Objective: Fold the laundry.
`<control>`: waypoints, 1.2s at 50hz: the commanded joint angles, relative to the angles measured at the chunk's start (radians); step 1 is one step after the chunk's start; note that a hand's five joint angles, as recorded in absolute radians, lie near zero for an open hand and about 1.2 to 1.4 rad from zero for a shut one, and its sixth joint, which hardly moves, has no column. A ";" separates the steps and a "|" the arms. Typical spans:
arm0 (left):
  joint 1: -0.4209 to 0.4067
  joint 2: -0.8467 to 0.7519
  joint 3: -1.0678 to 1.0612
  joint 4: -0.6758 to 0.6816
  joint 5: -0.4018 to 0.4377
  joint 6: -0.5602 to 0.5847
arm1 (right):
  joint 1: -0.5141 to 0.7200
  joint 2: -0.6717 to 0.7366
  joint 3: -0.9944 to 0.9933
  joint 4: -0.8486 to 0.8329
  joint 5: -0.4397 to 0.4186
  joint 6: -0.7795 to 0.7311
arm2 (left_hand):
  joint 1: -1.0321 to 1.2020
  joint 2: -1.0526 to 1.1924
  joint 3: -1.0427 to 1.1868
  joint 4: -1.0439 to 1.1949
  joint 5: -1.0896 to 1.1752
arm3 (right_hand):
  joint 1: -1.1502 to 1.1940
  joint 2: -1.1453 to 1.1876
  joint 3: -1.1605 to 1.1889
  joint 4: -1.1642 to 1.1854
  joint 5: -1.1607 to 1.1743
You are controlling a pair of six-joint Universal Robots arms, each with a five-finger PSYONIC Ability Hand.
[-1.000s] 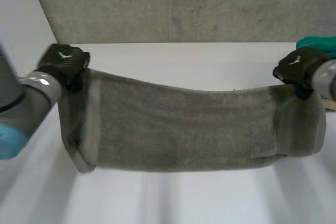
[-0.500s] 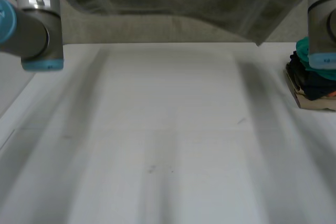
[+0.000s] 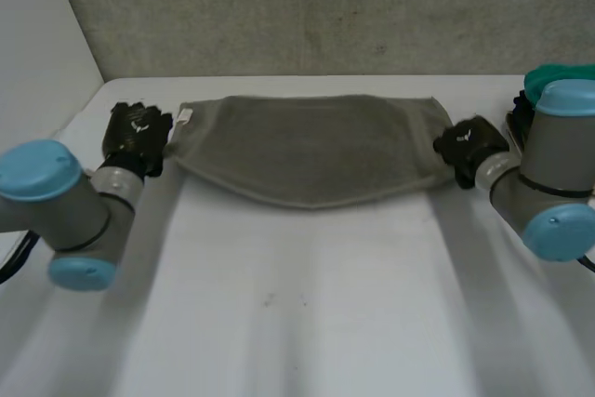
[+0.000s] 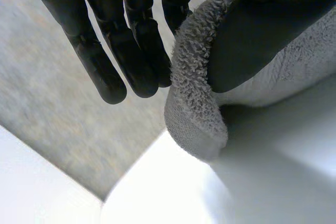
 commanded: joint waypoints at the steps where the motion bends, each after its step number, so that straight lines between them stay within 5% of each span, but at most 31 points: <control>1: 0.042 0.276 -0.208 -0.332 -0.001 0.139 | -0.022 -0.198 0.164 0.324 -0.034 -0.127 | 0.244 0.196 0.198 0.193 0.244 | 0.271 0.217 0.197 0.191 0.239; 7: 0.068 0.439 -0.334 -0.705 -0.006 0.287 | -0.102 -0.380 0.372 0.577 -0.025 -0.342 | 0.244 0.196 0.198 0.193 0.244 | 0.271 0.217 0.197 0.191 0.239; 11: 0.081 0.472 -0.360 -0.837 0.002 0.327 | -0.107 -0.451 0.419 0.518 -0.024 -0.384 | 0.244 0.196 0.198 0.193 0.244 | 0.271 0.217 0.197 0.191 0.239; 20: 0.032 0.321 -0.210 -0.599 -0.009 0.304 | -0.087 -0.301 0.327 0.216 -0.016 -0.266 | 0.244 0.196 0.198 0.193 0.244 | 0.271 0.217 0.197 0.191 0.239; 26: -0.024 0.156 -0.026 -0.434 -0.040 0.183 | -0.018 -0.161 0.207 -0.023 0.007 -0.240 | 0.244 0.196 0.198 0.193 0.244 | 0.271 0.217 0.197 0.191 0.239; 36: -0.080 -0.122 0.263 -0.351 -0.245 0.165 | -0.002 0.052 0.045 -0.367 0.008 -0.243 | 0.244 0.196 0.198 0.193 0.244 | 0.271 0.217 0.197 0.191 0.239; 38: -0.086 -0.145 0.284 -0.349 -0.245 0.163 | 0.001 0.087 0.018 -0.389 0.024 -0.243 | 0.011 -0.036 -0.034 -0.039 0.011 | 0.271 0.217 0.197 0.191 0.239; 40: -0.096 -0.162 0.297 -0.343 -0.244 0.165 | 0.005 0.127 -0.014 -0.396 0.035 -0.241 | -0.662 -0.709 -0.707 -0.713 -0.662 | -0.652 -0.706 -0.726 -0.732 -0.684; 42: -0.108 -0.165 0.308 -0.331 -0.244 0.156 | 0.007 0.145 -0.032 -0.402 0.065 -0.233 | -0.809 -0.856 -0.854 -0.860 -0.809 | -0.951 -1.005 -1.025 -1.031 -0.982; 43: -0.125 -0.162 0.309 -0.311 -0.244 0.149 | 0.009 0.146 -0.034 -0.401 0.079 -0.227 | -0.978 -1.025 -1.023 -1.029 -0.978 | -0.951 -1.005 -1.025 -1.031 -0.982; 52: -0.168 -0.070 0.217 -0.250 -0.241 0.149 | -0.002 -0.041 0.135 -0.308 0.076 -0.027 | -0.978 -1.025 -1.023 -1.029 -0.978 | -0.951 -1.005 -1.025 -1.031 -0.982; 60: -0.169 0.073 0.033 -0.245 -0.238 0.149 | -0.120 -0.236 0.337 -0.056 -0.134 0.110 | -0.978 -1.025 -1.023 -1.029 -0.978 | -0.849 -0.904 -0.924 -0.930 -0.881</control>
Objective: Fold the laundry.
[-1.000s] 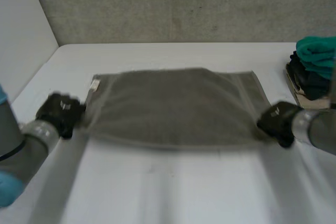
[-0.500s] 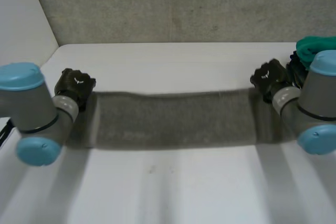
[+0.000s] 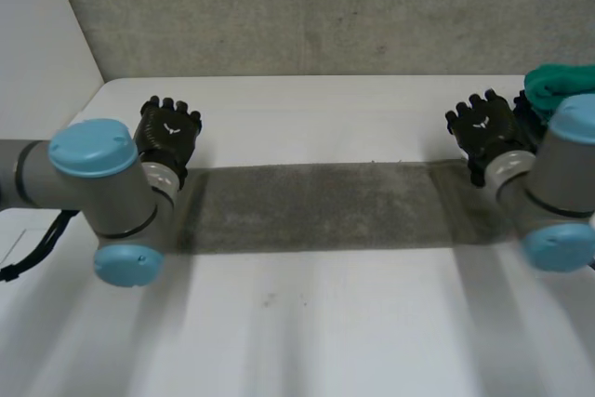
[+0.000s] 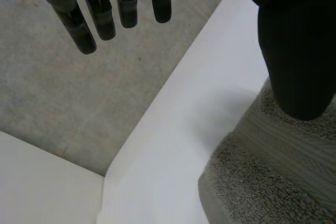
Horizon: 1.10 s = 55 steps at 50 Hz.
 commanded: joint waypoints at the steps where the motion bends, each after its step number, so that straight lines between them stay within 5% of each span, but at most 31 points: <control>1: 0.000 0.147 -0.186 0.005 0.006 -0.001 | -0.121 -0.179 0.201 0.239 -0.214 0.126 | -0.024 -0.029 -0.037 -0.029 -0.049 | 0.053 0.071 0.076 0.074 0.068; 6: -0.002 0.198 -0.271 0.019 0.051 -0.020 | -0.197 -0.199 0.277 0.290 -0.303 0.121 | -0.024 -0.029 -0.037 -0.029 -0.049 | 0.226 0.244 0.249 0.247 0.241; 19: -0.005 0.214 -0.300 0.025 0.068 -0.068 | -0.222 -0.104 0.264 0.175 -0.308 0.112 | -0.024 -0.029 -0.037 -0.029 -0.049 | 0.573 0.590 0.595 0.594 0.587; 23: -0.003 0.214 -0.300 0.025 0.069 -0.068 | -0.224 -0.058 0.247 0.155 -0.306 0.112 | -0.024 -0.029 -0.037 -0.029 -0.049 | 0.843 0.860 0.865 0.864 0.857; 25: -0.003 0.214 -0.300 0.025 0.069 -0.068 | -0.236 -0.032 0.227 0.164 -0.299 0.109 | -0.024 -0.029 -0.037 -0.029 -0.049 | 1.155 1.172 1.177 1.176 1.169; 32: -0.003 0.227 -0.301 0.025 0.069 -0.068 | -0.329 -0.069 0.264 0.155 -0.222 0.088 | -0.024 -0.029 -0.037 -0.029 -0.049 | 1.156 1.174 1.179 1.177 1.171; 37: -0.003 0.251 -0.309 0.025 0.071 -0.068 | -0.388 -0.158 0.285 0.173 -0.265 0.045 | -0.024 -0.029 -0.037 -0.029 -0.049 | 1.125 1.143 1.148 1.146 1.140; 39: -0.003 0.253 -0.309 0.025 0.071 -0.068 | -0.395 -0.166 0.291 0.187 -0.306 0.022 | -0.024 -0.029 -0.037 -0.029 -0.049 | 0.582 0.599 0.604 0.603 0.596; 44: -0.008 0.253 -0.315 0.025 0.068 -0.070 | -0.397 -0.175 0.294 0.241 -0.404 0.019 | -0.024 -0.029 -0.037 -0.029 -0.049 | 0.186 0.204 0.209 0.207 0.201; 55: -0.013 0.253 -0.326 0.025 0.069 -0.070 | -0.395 -0.167 0.299 0.245 -0.478 0.020 | -0.024 -0.029 -0.037 -0.029 -0.049 | 0.264 0.282 0.287 0.285 0.279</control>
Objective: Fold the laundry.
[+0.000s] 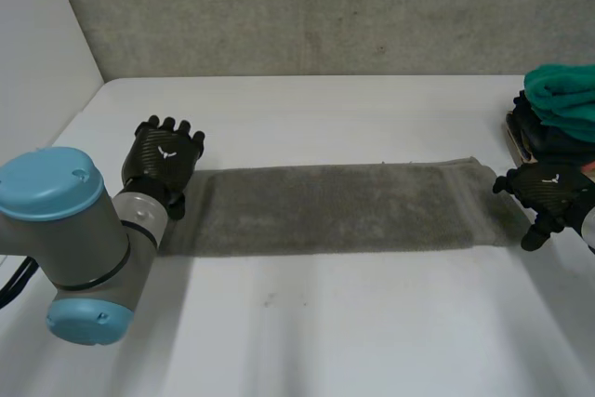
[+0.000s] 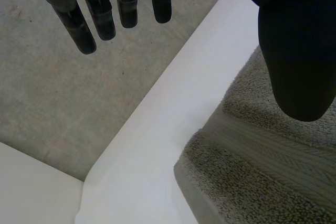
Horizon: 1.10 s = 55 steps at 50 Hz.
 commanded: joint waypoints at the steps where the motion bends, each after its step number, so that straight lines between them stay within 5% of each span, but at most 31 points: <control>1: 0.002 -0.001 -0.005 0.000 0.001 0.000 | 0.004 0.015 -0.009 -0.004 -0.017 -0.008 | -0.024 -0.029 -0.037 -0.029 -0.049 | 0.079 0.091 0.096 0.102 0.126; 14: 0.004 -0.004 -0.005 0.000 0.001 0.000 | 0.013 0.137 -0.073 -0.008 -0.015 -0.011 | -0.024 -0.029 -0.037 -0.029 -0.049 | 0.404 0.416 0.421 0.427 0.451; 17: 0.004 -0.004 -0.005 0.000 0.001 0.000 | 0.013 0.149 -0.092 -0.018 -0.011 -0.009 | -0.024 -0.029 -0.037 -0.029 -0.049 | 0.960 0.973 0.977 0.983 1.007; 27: 0.002 0.018 -0.007 0.000 0.001 0.000 | -0.005 0.089 -0.067 -0.093 0.167 -0.032 | -0.024 -0.029 -0.037 -0.029 -0.049 | 0.962 0.974 0.979 0.984 1.009; 36: 0.007 0.041 -0.012 -0.009 -0.002 0.000 | -0.130 0.009 -0.056 -0.074 0.258 -0.299 | -0.024 -0.029 -0.037 -0.029 -0.049 | 0.962 0.974 0.979 0.984 1.009; 48: 0.026 0.131 -0.059 -0.009 -0.002 -0.002 | 0.379 -0.058 -0.147 -0.175 0.235 -0.098 | -0.024 -0.029 -0.037 -0.029 -0.049 | 0.962 0.974 0.979 0.984 1.009; 55: 0.042 0.188 -0.079 -0.010 0.000 -0.009 | 0.749 0.049 -0.207 -0.390 0.140 -0.093 | -0.024 -0.029 -0.037 -0.029 -0.049 | 0.962 0.974 0.979 0.984 1.009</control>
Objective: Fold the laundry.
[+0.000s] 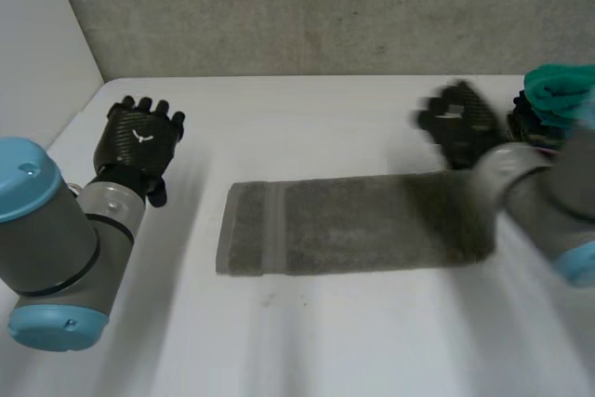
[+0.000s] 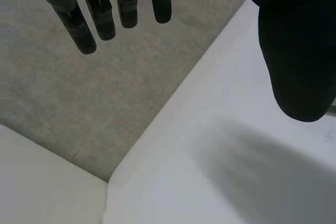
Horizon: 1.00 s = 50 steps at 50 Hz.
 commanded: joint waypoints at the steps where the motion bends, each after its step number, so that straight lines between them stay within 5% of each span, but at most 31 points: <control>1: 0.013 0.049 -0.017 0.001 0.001 -0.011 | 0.337 0.121 -0.063 -0.197 -0.101 0.010 | -0.024 -0.029 -0.037 -0.029 -0.049 | 0.302 0.216 0.201 0.194 0.230; 6: 0.010 0.050 -0.019 -0.001 0.001 -0.029 | 0.478 0.279 -0.107 -0.223 -0.213 0.010 | -0.024 -0.029 -0.037 -0.029 -0.049 | 0.302 0.216 0.201 0.194 0.230; 10: -0.001 0.046 -0.025 -0.001 0.001 -0.035 | 0.500 0.330 -0.112 -0.195 -0.220 0.005 | -0.024 -0.029 -0.037 -0.029 -0.049 | 0.302 0.216 0.201 0.194 0.230; 12: -0.004 0.044 -0.028 -0.001 0.004 -0.035 | 0.500 0.327 -0.113 -0.183 -0.204 0.007 | -0.024 -0.029 -0.037 -0.029 -0.049 | -0.077 -0.162 -0.177 -0.184 -0.148; 13: -0.006 0.046 -0.030 -0.001 0.006 -0.035 | 0.492 0.316 -0.113 -0.171 -0.169 0.011 | -0.024 -0.029 -0.037 -0.029 -0.049 | -0.521 -0.606 -0.621 -0.628 -0.592; 17: -0.030 0.038 -0.013 0.001 0.006 -0.032 | 0.488 0.231 -0.089 -0.134 -0.060 0.051 | -0.024 -0.029 -0.037 -0.029 -0.049 | -0.920 -1.006 -1.021 -1.028 -0.991; 22: -0.064 0.035 0.018 0.002 0.004 -0.032 | 0.381 0.119 -0.020 -0.042 0.027 0.191 | -0.024 -0.029 -0.037 -0.029 -0.049 | -0.920 -1.006 -1.021 -1.028 -0.991; 30: -0.118 0.010 0.047 0.007 0.003 -0.032 | 0.172 0.052 0.098 0.176 0.012 0.294 | -0.024 -0.029 -0.037 -0.029 -0.049 | -0.920 -1.006 -1.021 -1.028 -0.991; 36: -0.139 -0.020 0.058 0.007 0.001 -0.032 | 0.084 0.137 0.123 0.185 0.038 0.174 | -0.024 -0.029 -0.037 -0.029 -0.049 | -0.315 -0.400 -0.415 -0.422 -0.386; 39: -0.139 -0.020 0.053 0.005 0.000 -0.034 | 0.063 0.149 0.118 0.176 0.050 0.128 | -0.024 -0.029 -0.037 -0.029 -0.049 | 0.301 0.215 0.200 0.193 0.229; 46: -0.139 -0.011 0.041 0.004 -0.001 -0.034 | 0.080 0.082 0.115 0.003 0.171 0.099 | -0.024 -0.029 -0.037 -0.029 -0.049 | 0.302 0.216 0.201 0.194 0.230; 50: -0.139 -0.003 0.040 0.001 -0.004 -0.034 | 0.153 0.001 0.088 -0.014 0.172 0.067 | -0.024 -0.029 -0.037 -0.029 -0.049 | 0.302 0.216 0.201 0.194 0.230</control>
